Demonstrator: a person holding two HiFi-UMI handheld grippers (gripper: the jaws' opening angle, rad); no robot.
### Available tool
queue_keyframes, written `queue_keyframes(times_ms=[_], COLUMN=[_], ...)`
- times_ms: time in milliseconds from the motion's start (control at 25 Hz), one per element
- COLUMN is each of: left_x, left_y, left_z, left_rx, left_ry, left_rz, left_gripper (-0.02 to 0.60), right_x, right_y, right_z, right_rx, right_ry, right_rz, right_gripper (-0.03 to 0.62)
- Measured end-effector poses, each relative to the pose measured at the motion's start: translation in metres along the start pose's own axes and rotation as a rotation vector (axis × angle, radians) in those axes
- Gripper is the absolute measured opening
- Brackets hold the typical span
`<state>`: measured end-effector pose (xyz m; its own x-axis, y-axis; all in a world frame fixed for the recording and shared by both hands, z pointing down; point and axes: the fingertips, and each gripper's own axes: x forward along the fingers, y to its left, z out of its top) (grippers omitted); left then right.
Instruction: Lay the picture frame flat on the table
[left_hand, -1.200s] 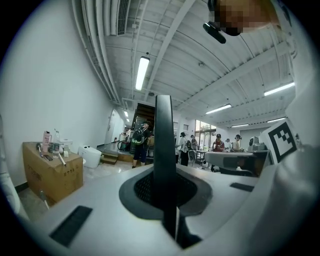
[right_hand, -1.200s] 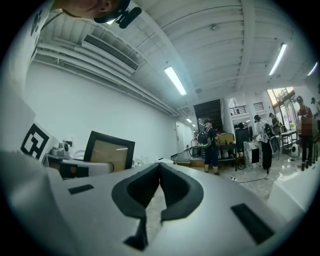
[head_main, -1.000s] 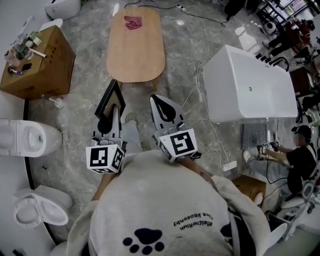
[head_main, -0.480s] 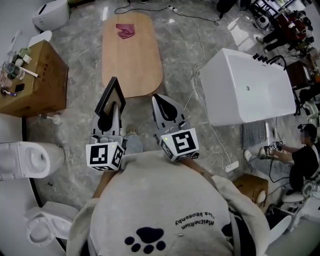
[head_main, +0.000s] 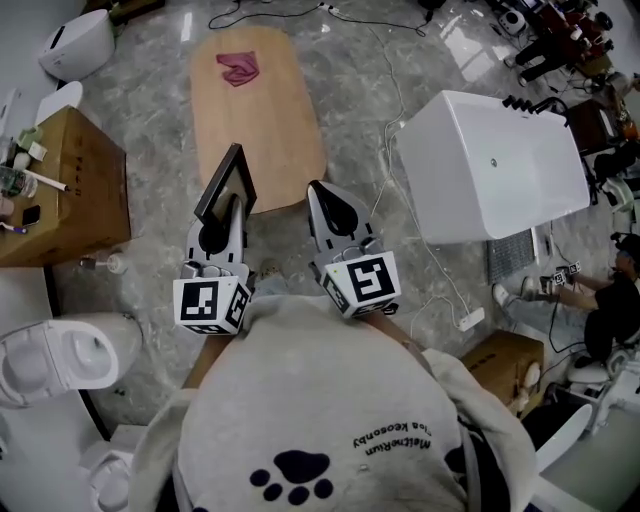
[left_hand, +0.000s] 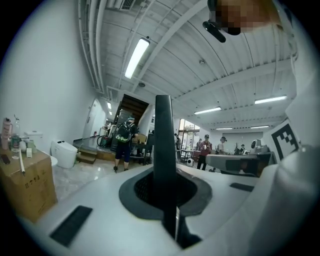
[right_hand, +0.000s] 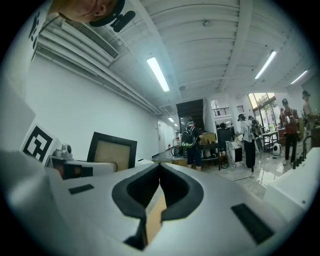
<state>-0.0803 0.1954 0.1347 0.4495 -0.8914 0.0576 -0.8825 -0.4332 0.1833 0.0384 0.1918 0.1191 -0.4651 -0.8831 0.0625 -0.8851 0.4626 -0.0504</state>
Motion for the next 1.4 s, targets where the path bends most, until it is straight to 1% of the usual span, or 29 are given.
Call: queue_keyframes(times_ms=[240,480,640,760,1040,1240,1400], left_x=[0.025,0.036,0.039,0.041,0.050,0.068,0.089], left_y=[0.013,0.020,0.022,0.024,0.039,0.054,0.060], left_z=[-0.004,-0.014,-0.016,-0.018,-0.021,-0.021,-0.023], left_rx=[-0.019,-0.060,-0.072,-0.081,-0.101,-0.119,-0.127], left_ry=[0.019,0.041,0.047,0.051,0.054,0.067,0.078], left_rz=[-0.050,-0.074,-0.080,-0.075,-0.050,-0.030,-0.015], left_gripper=[0.017,0.017,0.017,0.017,0.018,0.017,0.017], right_x=[0.016,0.021,0.024,0.030,0.057,0.086,0.111], right_y=[-0.009,-0.012,-0.012,-0.013,-0.012,-0.018,-0.032], right_z=[-0.004,-0.010,-0.013,-0.015,-0.016,-0.013,-0.016], right_rx=[0.001,0.001,0.017,0.019,0.011,0.015,0.022], right_ry=[0.022,0.049,0.060,0.073,0.083,0.091,0.110], right_rz=[-0.055,-0.084,-0.089,-0.082,-0.027,0.010,0.043], right_gripper=[0.009,0.009,0.009,0.009,0.009,0.009,0.010])
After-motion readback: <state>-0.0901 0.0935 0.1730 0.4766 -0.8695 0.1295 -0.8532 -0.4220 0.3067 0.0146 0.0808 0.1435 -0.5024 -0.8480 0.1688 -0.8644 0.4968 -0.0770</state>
